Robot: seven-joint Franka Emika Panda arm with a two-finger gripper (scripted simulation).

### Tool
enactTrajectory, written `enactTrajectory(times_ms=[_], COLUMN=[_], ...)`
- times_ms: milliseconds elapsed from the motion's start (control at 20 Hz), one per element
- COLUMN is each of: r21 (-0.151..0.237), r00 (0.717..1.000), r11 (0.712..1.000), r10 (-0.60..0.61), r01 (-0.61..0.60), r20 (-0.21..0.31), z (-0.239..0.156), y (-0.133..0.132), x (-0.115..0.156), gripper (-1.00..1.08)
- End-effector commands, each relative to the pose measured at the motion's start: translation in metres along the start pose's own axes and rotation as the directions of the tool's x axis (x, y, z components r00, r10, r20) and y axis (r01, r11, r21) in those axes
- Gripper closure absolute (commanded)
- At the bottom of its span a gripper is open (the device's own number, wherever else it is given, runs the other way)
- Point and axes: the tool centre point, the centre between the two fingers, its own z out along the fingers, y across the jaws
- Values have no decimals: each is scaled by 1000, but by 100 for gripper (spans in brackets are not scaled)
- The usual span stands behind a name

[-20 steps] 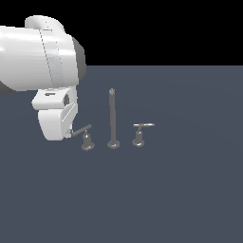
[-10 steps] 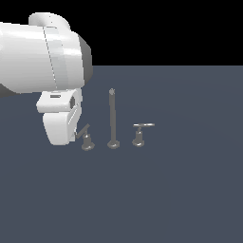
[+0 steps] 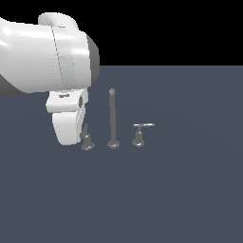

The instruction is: Turn on the faucet by rotating a designated handle.

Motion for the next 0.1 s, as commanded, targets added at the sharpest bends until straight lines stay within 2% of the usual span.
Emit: enactTrajectory(times_ms=[0,50], r21=[-1,-1], r00=[998,998], r11=[998,998], r10=[56,56], r01=[-56,-56], r20=[-13,-13], z=[-1,-1], y=[-4,-4], x=[44,44], gripper=[108,108])
